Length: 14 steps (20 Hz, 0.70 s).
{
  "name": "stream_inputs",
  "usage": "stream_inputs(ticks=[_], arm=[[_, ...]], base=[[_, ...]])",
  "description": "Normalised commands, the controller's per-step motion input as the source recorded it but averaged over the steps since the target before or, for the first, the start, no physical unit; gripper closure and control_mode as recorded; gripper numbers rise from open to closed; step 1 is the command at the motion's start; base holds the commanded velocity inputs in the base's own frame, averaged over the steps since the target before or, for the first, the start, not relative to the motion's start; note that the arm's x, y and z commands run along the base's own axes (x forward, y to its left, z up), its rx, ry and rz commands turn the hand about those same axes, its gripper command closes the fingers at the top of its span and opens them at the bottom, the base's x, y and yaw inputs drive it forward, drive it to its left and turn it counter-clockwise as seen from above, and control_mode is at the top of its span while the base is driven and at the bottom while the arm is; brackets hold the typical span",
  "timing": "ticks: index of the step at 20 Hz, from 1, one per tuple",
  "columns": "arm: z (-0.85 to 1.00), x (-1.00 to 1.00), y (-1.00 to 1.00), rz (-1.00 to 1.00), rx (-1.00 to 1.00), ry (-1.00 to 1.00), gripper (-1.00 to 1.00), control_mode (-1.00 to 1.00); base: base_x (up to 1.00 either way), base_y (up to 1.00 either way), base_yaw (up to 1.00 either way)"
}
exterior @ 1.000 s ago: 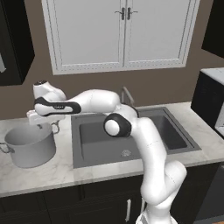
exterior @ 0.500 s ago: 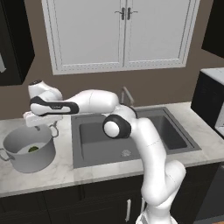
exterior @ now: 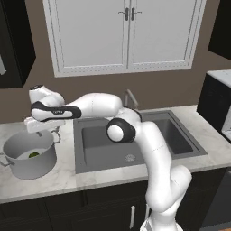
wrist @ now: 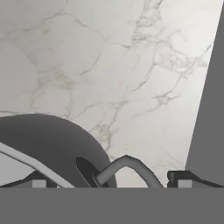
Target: Dump the lime from the pot into the sink. Then turn on the water and wash the lime. Then turn off the water and put the lime back in the pot.
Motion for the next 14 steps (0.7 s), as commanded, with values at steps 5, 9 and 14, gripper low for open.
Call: stream_inputs(ticks=[5,9,14], arm=[[-0.21,-0.04,0.08,0.0,0.0,0.0,1.0,-1.0],[-0.01,-0.08,0.0,0.0,0.0,0.0,1.0,-1.0],[0.18,-0.33,-0.03,0.0,0.03,0.0,1.0,-1.0]], base=[[0.0,0.0,0.0],[0.0,0.0,0.0],[0.0,0.0,0.0]])
